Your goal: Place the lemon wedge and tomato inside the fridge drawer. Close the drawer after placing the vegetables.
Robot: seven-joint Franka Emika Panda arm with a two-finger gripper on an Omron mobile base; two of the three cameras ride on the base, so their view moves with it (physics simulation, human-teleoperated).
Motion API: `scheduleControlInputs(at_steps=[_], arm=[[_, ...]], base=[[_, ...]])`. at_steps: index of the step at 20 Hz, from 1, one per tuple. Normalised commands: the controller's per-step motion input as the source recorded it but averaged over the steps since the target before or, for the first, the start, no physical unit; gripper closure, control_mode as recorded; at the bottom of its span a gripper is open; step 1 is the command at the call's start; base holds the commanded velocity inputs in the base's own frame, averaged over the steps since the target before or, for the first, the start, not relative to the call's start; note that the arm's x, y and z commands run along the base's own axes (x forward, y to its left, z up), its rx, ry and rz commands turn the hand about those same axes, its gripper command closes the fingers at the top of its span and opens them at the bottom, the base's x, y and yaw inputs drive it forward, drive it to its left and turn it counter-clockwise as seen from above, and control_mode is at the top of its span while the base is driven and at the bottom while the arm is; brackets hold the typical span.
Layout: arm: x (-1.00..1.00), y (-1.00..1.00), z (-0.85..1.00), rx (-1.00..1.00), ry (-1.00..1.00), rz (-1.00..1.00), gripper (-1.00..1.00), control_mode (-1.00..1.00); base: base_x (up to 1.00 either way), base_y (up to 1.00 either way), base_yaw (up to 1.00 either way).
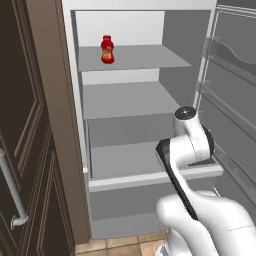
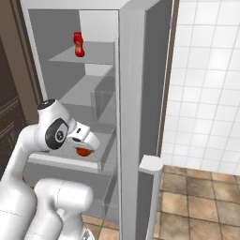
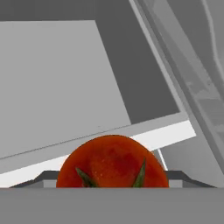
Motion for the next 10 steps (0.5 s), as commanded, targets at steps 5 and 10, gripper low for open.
scheduleControlInputs(at_steps=[5,10], arm=[[1.00,0.08,-0.02,0.00,0.16,0.01,1.00,-1.00],[1.00,0.14,-0.40,0.00,0.23,0.01,1.00,-1.00]], base=[[0.00,0.00,0.00],[0.00,0.00,0.00]])
